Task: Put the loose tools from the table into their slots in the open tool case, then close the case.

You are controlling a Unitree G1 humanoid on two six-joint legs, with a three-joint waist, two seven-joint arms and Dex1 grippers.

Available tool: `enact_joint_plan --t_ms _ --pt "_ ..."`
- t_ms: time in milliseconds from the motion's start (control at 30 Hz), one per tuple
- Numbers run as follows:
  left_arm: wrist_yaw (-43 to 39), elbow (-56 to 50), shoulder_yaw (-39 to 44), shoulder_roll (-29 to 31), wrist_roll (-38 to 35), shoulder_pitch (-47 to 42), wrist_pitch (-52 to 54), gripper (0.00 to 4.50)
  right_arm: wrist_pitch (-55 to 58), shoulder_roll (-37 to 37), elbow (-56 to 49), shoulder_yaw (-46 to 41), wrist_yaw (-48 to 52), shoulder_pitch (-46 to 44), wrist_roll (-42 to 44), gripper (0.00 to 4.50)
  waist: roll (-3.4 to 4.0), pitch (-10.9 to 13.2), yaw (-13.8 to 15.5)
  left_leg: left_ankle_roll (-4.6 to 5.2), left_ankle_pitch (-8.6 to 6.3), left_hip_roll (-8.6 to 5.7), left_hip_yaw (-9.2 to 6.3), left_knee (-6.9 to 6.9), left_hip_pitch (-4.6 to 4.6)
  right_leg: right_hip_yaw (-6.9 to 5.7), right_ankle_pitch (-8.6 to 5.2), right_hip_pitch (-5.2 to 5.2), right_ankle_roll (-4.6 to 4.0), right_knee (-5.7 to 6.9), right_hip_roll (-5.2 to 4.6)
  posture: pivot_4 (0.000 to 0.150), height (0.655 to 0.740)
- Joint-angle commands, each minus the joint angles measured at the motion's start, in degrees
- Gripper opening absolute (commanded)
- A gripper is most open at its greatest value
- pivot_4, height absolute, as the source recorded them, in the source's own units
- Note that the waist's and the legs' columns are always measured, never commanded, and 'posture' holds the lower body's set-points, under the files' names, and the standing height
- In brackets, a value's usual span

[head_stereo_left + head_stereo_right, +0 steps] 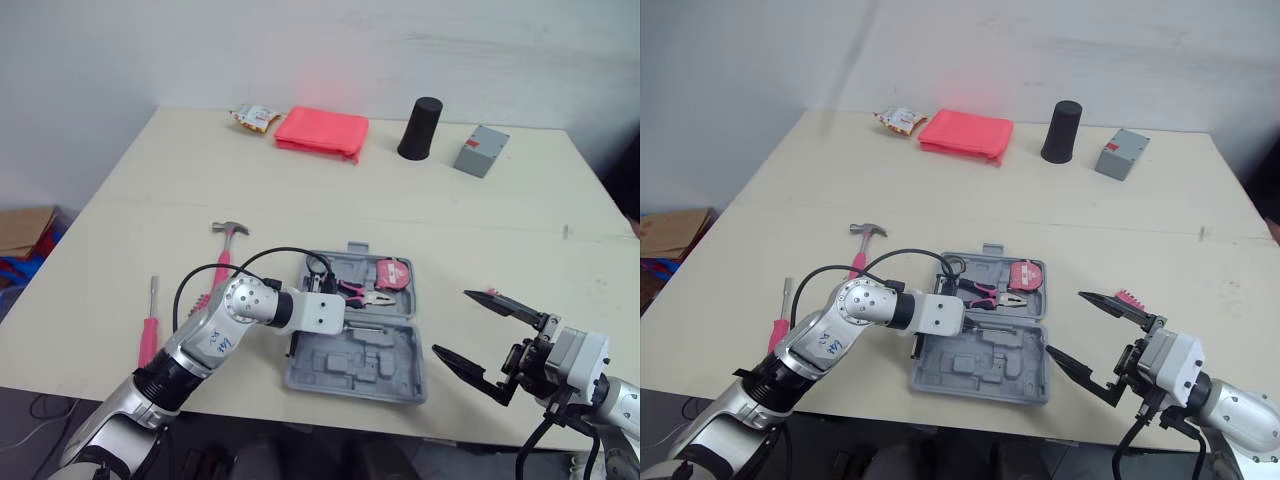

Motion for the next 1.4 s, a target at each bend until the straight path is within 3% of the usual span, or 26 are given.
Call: enact_joint_plan --t_ms 33,200,267,367,500,633,833,867,1000,1100,1200,1400 --pt "0.0 2.7 1.1 -1.3 -2.3 3.5 -0.4 0.04 -0.8 0.5 -0.3 -0.8 -1.3 -0.7 0.1 4.5 0.17 -0.1 0.1 0.02 0.0 0.0 0.0 -0.02 -0.03 -0.02 0.02 0.0 -0.02 -0.09 -0.02 0.15 0.74" --pt "-2.9 0.0 14.8 -2.1 -16.7 6.2 -15.7 0.04 -0.3 -0.2 -0.1 -4.2 -2.2 -0.8 1.8 4.5 0.2 0.1 0.2 0.3 0.11 0.01 -0.03 -0.03 -0.28 -0.18 0.13 -0.56 0.19 -0.12 -0.08 0.15 0.74" --pt "-5.0 -0.7 19.9 -0.6 -22.0 8.4 -18.9 0.04 -0.5 -1.1 0.8 -7.0 -1.1 0.3 2.6 4.5 0.23 0.1 0.2 0.24 0.2 0.01 -0.06 0.06 -1.15 -0.23 0.17 -1.46 0.26 0.02 -0.01 0.15 0.74" --pt "-6.0 -3.0 26.9 3.0 -28.0 12.5 -15.8 0.04 -1.9 -2.2 3.4 -11.7 1.4 2.4 3.4 4.5 0.27 0.1 0.1 -0.08 0.32 0.08 0.05 0.2 -1.52 -0.13 0.05 -1.91 0.36 0.14 0.13 0.15 0.74" --pt "-3.0 -5.1 38.3 8.7 -36.9 18.4 -3.6 0.04 -7.2 -3.0 12.1 -19.1 6.2 5.2 3.1 4.5 0.26 0.4 0.0 -0.12 0.16 0.08 0.08 0.19 -1.48 -0.05 -0.12 -1.89 0.45 0.13 0.14 0.15 0.74" --pt "-1.5 2.5 55.1 14.7 -36.0 27.3 -6.1 1.26 -15.6 -4.1 28.6 -26.9 10.6 6.6 1.8 4.5 -0.01 0.7 -0.2 0.21 -0.07 0.04 0.09 0.2 -1.4 -0.05 -0.13 -1.81 0.46 0.12 0.07 0.15 0.74" --pt "0.6 23.5 72.8 20.8 -32.5 36.1 -15.8 4.23 -28.1 -9.0 54.2 -30.6 14.8 4.1 -0.5 4.5 -0.07 1.1 -1.3 0.19 -0.19 0.04 0.17 0.06 -1.16 -0.08 -0.23 -1.73 0.24 0.12 -0.05 0.15 0.74" --pt "2.0 27.0 75.4 21.5 -32.1 36.7 -17.6 4.43 -29.5 -10.0 57.8 -30.8 15.2 3.3 -0.5 4.5 -0.05 1.1 -1.5 0.21 -0.21 0.03 0.18 0.06 -1.16 -0.08 -0.23 -1.72 0.24 0.12 -0.07 0.15 0.74" --pt "6.1 39.4 84.6 23.4 -32.2 41.7 -20.2 4.43 -34.5 -13.7 69.9 -30.9 15.7 -0.5 -0.6 4.5 -0.11 1.3 -1.9 0.21 -0.23 0.03 0.18 0.06 -1.13 -0.12 -0.23 -1.75 0.19 0.2 -0.14 0.15 0.74" --pt "7.6 42.9 88.4 22.4 -32.7 46.9 -21.7 4.43 -37.3 -15.0 75.8 -29.4 16.5 -3.3 -0.6 4.5 -0.08 1.3 -2.7 0.15 -0.29 0.05 0.23 -0.03 -1.11 -0.11 -0.26 -1.79 0.15 0.18 -0.16 0.15 0.74" --pt "8.4 41.1 88.4 21.5 -34.3 46.8 -21.4 4.43 -38.4 -15.3 78.2 -27.6 18.2 -6.0 -0.3 4.5 -0.08 1.3 -2.8 0.15 -0.29 0.05 0.22 -0.07 -1.11 -0.15 -0.27 -1.79 0.15 0.2 -0.16 0.15 0.74" --pt "8.7 27.4 83.5 18.4 -38.6 43.6 -13.4 4.43 -36.6 -15.3 76.6 -23.4 20.9 -13.1 0.9 4.5 -0.12 1.4 -2.5 -0.14 -0.06 0.04 0.17 -0.04 -1.07 -0.3 0.01 -1.74 0.12 0.4 -0.23 0.15 0.74"
